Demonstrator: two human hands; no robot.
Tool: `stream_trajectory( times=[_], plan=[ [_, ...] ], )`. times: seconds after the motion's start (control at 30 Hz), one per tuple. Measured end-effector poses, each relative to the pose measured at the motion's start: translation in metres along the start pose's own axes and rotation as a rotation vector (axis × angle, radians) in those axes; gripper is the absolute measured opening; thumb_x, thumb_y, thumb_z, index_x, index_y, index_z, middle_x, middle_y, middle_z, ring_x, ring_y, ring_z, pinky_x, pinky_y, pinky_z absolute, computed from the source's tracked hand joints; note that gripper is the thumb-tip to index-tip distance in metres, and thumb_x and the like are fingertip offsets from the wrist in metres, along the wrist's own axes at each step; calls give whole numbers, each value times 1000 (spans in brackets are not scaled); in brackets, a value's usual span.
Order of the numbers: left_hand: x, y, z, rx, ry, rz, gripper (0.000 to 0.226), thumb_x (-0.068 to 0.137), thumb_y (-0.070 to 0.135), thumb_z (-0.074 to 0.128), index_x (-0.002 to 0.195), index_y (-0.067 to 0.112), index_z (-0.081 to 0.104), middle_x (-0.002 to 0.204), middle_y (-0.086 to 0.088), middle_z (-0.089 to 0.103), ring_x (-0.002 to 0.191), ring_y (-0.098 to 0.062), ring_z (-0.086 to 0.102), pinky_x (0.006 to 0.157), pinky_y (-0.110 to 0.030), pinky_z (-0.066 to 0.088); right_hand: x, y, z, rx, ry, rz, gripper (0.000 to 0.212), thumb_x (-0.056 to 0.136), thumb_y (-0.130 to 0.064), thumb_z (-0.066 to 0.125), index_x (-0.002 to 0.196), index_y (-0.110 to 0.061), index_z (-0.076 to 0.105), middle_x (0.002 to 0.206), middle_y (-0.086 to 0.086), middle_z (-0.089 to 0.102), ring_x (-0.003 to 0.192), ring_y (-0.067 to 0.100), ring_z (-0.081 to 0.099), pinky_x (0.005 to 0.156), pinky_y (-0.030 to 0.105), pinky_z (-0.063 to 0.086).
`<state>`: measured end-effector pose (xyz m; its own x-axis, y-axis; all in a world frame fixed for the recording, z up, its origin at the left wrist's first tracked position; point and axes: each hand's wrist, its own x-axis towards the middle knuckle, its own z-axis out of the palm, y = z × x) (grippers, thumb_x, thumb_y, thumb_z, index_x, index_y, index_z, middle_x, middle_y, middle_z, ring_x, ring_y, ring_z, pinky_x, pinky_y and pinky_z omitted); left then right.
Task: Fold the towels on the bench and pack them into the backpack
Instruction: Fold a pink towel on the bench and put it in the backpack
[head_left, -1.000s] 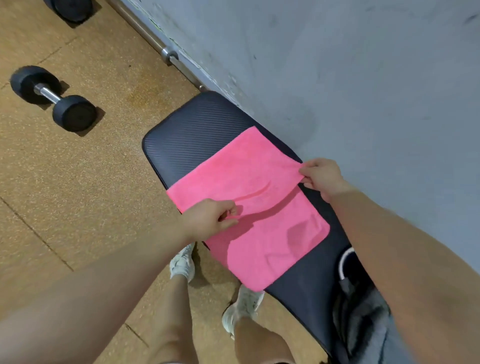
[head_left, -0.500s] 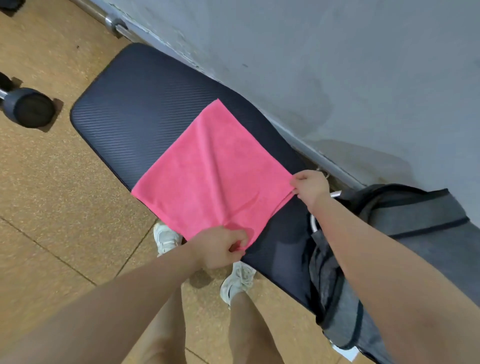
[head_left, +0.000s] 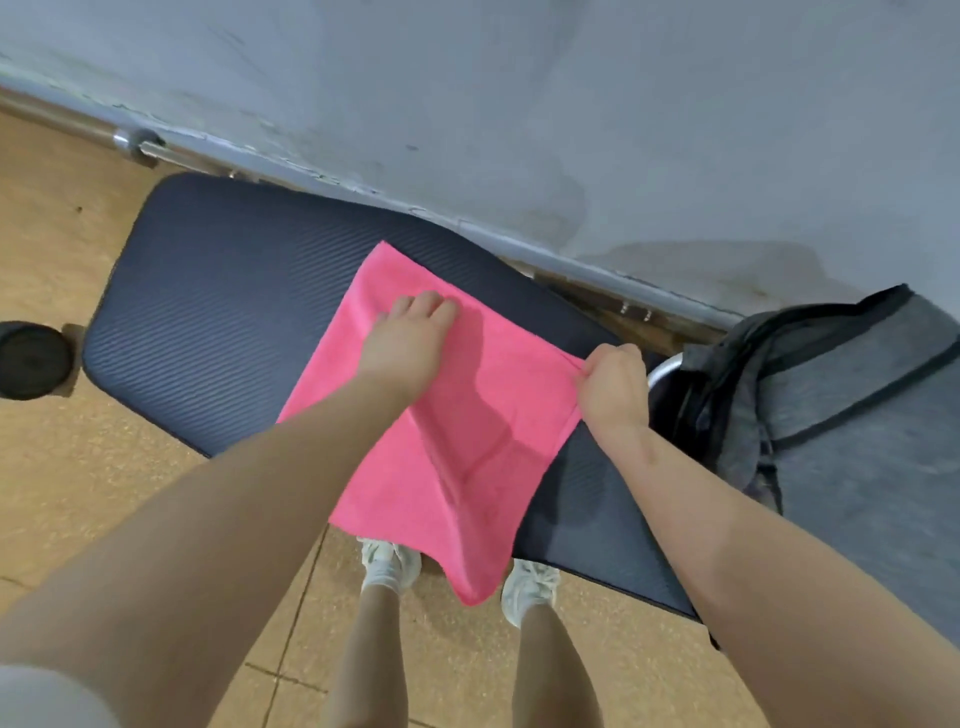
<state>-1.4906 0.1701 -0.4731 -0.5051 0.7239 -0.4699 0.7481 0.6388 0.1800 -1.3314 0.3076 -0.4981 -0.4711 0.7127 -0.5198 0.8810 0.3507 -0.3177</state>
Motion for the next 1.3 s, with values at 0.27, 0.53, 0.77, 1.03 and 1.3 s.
stream_trajectory(
  times=[0.27,0.53,0.77,1.03,1.3],
  plan=[
    [43,-50,-20,340,-29,66,33,94,13,40,127,13,44,130,-12,44,128,-32,27,111,-44,12,-6,-8,-2,47,66,6,33,74,11,41,55,-15,32,73,12,53,74,28,49,66,40,40],
    [36,-102,-75,-58,-256,36,30,86,37,60,100,11,52,95,-11,59,94,-31,55,68,-30,37,-4,-33,-37,157,-42,62,18,78,4,52,66,-9,50,75,2,53,79,21,49,67,25,33],
    [54,-127,-78,-378,-50,-63,58,79,31,71,121,4,42,106,-11,51,101,-30,48,81,-34,38,39,-60,-42,52,115,30,26,84,1,48,105,0,64,112,21,61,105,34,55,82,29,40],
    [30,-90,1,-149,225,304,56,80,26,48,126,-8,46,128,-31,47,117,-49,47,99,-55,37,25,-58,5,200,226,236,27,90,-15,51,115,-4,57,120,18,57,108,34,54,89,36,42],
    [22,-74,25,-405,233,82,92,84,52,52,146,4,5,153,-24,-5,142,-33,-8,116,-43,0,53,-61,-6,310,241,304,22,91,-21,55,105,-6,64,107,11,66,97,23,58,73,23,35]
  ],
)
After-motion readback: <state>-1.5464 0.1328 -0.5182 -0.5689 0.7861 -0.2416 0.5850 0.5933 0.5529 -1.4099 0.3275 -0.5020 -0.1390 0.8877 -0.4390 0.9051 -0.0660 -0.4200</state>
